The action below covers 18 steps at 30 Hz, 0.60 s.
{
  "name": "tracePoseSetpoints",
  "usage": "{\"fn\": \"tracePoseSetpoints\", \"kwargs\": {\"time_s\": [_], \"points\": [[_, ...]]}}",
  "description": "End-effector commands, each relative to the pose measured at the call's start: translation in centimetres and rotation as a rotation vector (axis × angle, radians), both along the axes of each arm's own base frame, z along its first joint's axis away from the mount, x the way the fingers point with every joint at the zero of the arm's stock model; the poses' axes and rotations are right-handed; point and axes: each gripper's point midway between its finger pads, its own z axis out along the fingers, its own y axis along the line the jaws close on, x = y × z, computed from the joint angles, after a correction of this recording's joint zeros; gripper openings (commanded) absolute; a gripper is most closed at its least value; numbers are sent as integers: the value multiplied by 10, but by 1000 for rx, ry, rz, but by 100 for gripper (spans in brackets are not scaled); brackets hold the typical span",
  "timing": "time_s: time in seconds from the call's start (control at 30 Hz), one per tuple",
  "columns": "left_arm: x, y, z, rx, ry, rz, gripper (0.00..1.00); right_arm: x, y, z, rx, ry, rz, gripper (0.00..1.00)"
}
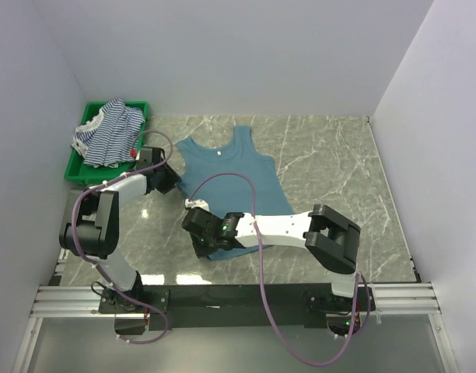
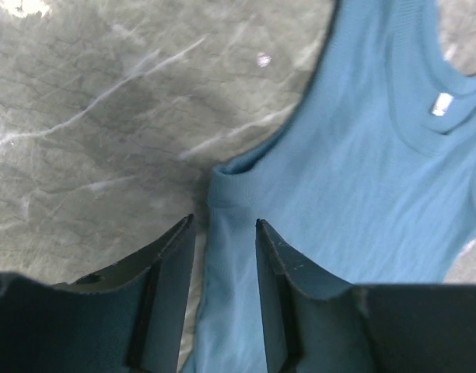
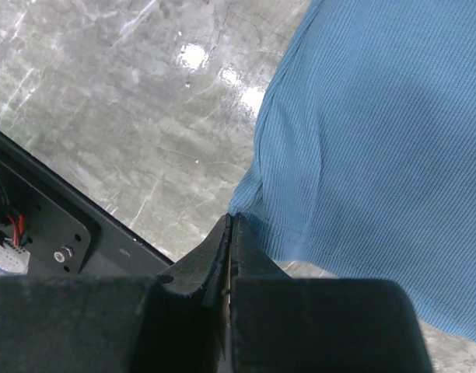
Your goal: Fold and stack the tank tops
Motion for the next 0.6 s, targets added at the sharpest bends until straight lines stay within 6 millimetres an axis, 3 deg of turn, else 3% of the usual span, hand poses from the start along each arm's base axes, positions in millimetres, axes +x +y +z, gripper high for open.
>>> {"fn": "tracePoseSetpoints", "kwargs": {"time_s": [0.0,0.27,0.57], "points": [[10,0,-2,22,-13,2,42,5,4,31,77,-25,-17,0],[16,1,-12,41,-2,15,36,8,-1,38,86,-37,-31,0],[23,15,-14,121,12,73,15,1,-6,44,112,-31,-26,0]]}}
